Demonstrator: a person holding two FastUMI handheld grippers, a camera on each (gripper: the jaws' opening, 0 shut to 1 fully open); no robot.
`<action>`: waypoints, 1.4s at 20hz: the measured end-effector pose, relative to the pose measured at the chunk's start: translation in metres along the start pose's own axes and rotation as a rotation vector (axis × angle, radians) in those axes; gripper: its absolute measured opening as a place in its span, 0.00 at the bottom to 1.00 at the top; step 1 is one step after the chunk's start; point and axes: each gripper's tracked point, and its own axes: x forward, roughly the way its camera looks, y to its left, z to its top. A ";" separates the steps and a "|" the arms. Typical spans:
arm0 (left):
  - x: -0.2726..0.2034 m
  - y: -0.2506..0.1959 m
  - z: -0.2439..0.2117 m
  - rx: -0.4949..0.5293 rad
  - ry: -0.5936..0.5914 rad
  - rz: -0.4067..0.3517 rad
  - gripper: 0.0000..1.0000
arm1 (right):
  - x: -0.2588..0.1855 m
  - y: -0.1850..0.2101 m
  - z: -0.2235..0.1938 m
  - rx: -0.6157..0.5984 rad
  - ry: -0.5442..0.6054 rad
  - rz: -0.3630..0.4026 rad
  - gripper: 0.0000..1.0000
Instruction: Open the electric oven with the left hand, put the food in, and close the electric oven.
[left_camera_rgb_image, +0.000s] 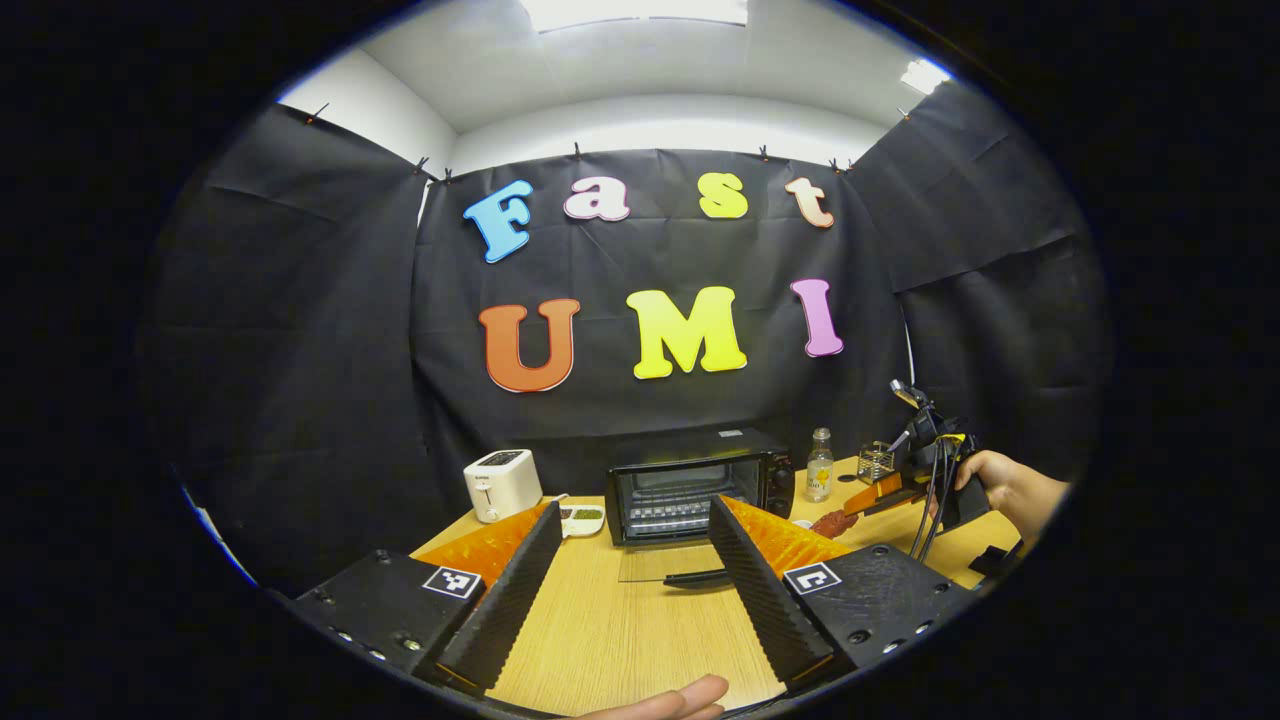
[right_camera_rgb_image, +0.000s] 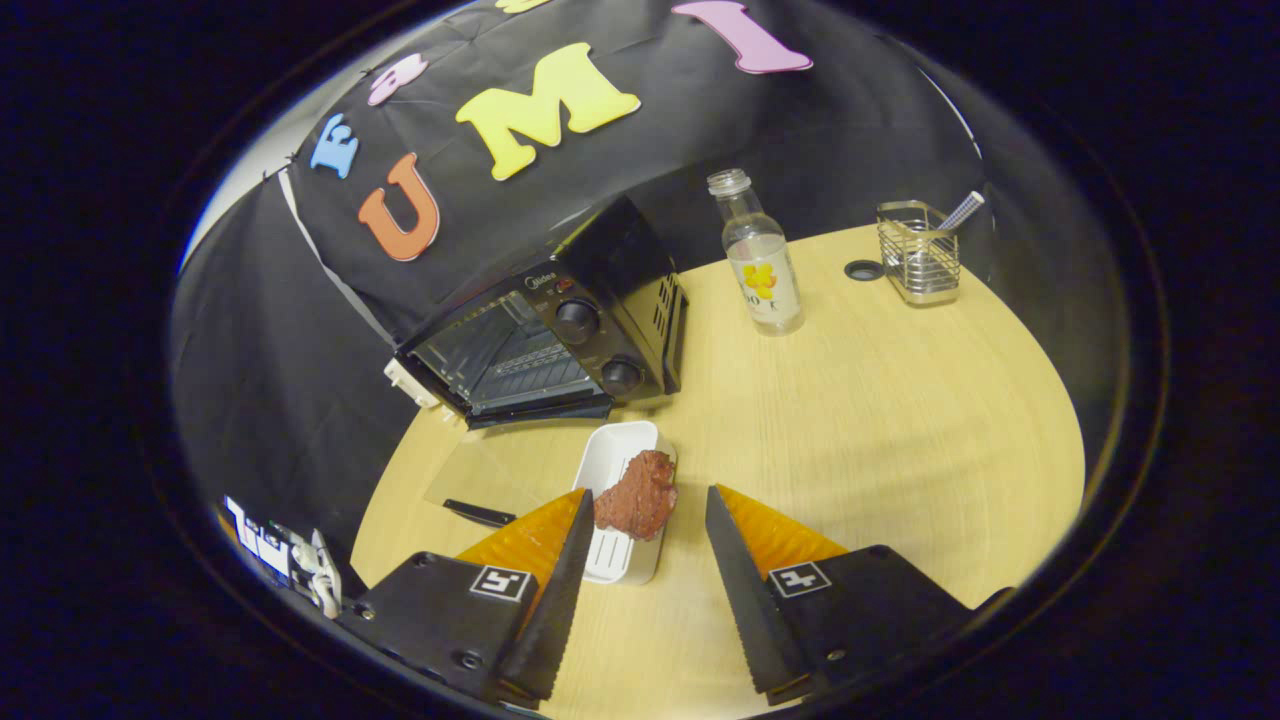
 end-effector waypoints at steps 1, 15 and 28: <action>0.000 0.000 0.003 0.008 -0.001 0.008 0.94 | 0.005 0.000 -0.001 0.013 0.006 0.008 0.72; -0.014 -0.006 0.002 -0.027 0.005 -0.022 0.94 | -0.032 0.034 -0.007 -0.212 -0.038 -0.025 0.10; -0.017 0.010 -0.013 -0.053 0.028 0.001 0.94 | -0.095 0.149 -0.008 -0.691 -0.281 -0.111 0.10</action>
